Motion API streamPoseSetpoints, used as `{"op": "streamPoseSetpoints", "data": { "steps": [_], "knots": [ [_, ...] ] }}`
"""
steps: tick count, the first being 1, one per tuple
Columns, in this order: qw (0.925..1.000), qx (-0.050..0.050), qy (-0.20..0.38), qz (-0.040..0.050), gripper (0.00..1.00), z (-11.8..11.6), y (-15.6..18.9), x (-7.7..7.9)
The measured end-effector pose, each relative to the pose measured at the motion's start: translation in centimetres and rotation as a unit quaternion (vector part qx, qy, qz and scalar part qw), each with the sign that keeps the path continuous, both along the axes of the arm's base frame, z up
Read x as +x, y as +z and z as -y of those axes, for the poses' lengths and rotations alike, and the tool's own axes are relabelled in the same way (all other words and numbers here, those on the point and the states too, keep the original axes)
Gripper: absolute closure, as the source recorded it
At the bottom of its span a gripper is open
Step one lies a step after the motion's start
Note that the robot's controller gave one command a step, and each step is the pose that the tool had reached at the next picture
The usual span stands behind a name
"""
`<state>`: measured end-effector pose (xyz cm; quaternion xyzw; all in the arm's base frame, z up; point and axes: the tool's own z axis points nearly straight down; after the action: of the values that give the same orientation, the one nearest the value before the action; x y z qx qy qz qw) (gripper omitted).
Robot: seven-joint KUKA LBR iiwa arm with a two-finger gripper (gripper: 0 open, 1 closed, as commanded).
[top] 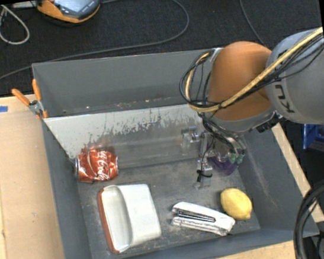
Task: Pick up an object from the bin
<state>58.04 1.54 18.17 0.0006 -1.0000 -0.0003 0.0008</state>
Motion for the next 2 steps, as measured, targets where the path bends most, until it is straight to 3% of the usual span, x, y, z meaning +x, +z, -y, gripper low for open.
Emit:
{"op": "streamPoseSetpoints", "data": {
  "steps": [1,2],
  "knots": [
    [1.0000,0.000,0.000,0.0000,0.00,0.0,0.0,0.0],
    [0.9964,0.000,-0.084,-0.0022,0.00,6.1,-5.4,-2.9]
  ]
}}
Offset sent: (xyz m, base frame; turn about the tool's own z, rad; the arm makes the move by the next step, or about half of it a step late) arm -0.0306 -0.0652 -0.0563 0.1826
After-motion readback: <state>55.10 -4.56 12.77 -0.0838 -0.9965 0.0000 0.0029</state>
